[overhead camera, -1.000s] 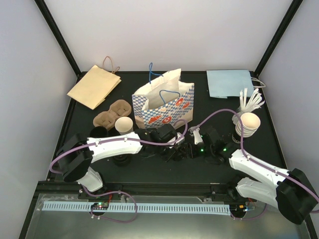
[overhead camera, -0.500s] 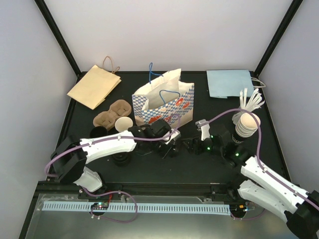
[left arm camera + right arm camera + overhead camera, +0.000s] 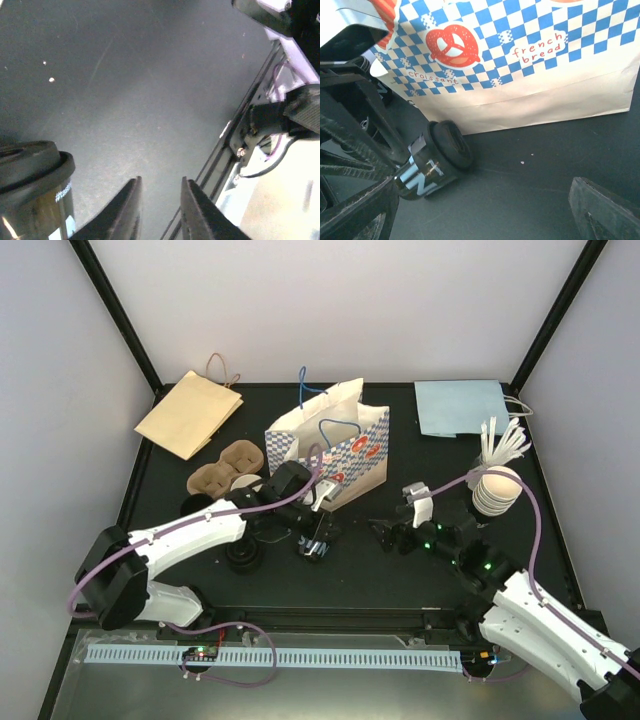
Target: Pack the takeout coffee
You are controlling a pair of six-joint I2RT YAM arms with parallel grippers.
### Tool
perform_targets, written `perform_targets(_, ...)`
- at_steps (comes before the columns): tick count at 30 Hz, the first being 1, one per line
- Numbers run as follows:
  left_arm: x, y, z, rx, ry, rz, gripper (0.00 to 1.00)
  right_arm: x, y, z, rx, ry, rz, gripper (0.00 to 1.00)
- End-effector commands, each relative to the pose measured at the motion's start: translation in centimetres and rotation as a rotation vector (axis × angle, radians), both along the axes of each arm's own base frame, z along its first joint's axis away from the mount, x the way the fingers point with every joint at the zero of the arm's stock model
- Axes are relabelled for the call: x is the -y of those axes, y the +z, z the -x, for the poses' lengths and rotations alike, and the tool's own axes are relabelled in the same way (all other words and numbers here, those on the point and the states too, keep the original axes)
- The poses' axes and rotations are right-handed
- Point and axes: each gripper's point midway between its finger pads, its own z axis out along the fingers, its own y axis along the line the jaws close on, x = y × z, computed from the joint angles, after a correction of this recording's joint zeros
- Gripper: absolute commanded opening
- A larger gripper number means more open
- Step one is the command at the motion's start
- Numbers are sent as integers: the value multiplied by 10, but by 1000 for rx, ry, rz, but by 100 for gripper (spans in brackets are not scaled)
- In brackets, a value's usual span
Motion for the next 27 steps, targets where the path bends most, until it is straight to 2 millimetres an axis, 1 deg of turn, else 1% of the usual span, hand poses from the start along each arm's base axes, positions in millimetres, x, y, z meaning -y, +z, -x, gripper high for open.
perform_targets(1, -18, -7, 1, 1, 48, -94, 35, -10, -4, -1, -25, 30, -27, 95)
perform_targets(2, -29, -15, 2, -2, 73, -164, 50, -14, -8, 0, -60, 51, -17, 96)
perform_targets(3, -38, -20, 2, 13, 95, -226, 67, -17, -13, 2, -97, 70, -1, 97)
perform_targets(5, -55, -27, 0, 69, 133, -338, 95, -23, -22, 3, -152, 93, 19, 97)
perform_targets(6, -64, -31, 0, 91, 153, -392, 98, -26, -25, 3, -166, 104, 20, 98)
perform_targets(9, -84, -40, -5, 128, 213, -498, 99, -31, -25, 4, -168, 122, -4, 97)
perform_targets(11, -89, -46, -6, 129, 221, -527, 99, -32, -22, 4, -157, 124, -21, 98)
perform_targets(15, -73, -59, 1, 95, 154, -496, 99, -31, -20, 3, -149, 116, -20, 98)
perform_targets(20, -69, -79, 3, 86, 128, -536, 99, -28, -24, 4, -164, 109, -7, 98)
perform_targets(24, -68, -87, 5, 80, 113, -539, 99, -28, -27, 6, -176, 107, -13, 98)
perform_targets(25, -67, -88, 5, 80, 107, -533, 98, -28, -28, 6, -177, 105, -14, 98)
perform_targets(27, -67, -91, 6, 85, 98, -534, 93, -28, -31, 6, -188, 103, -12, 98)
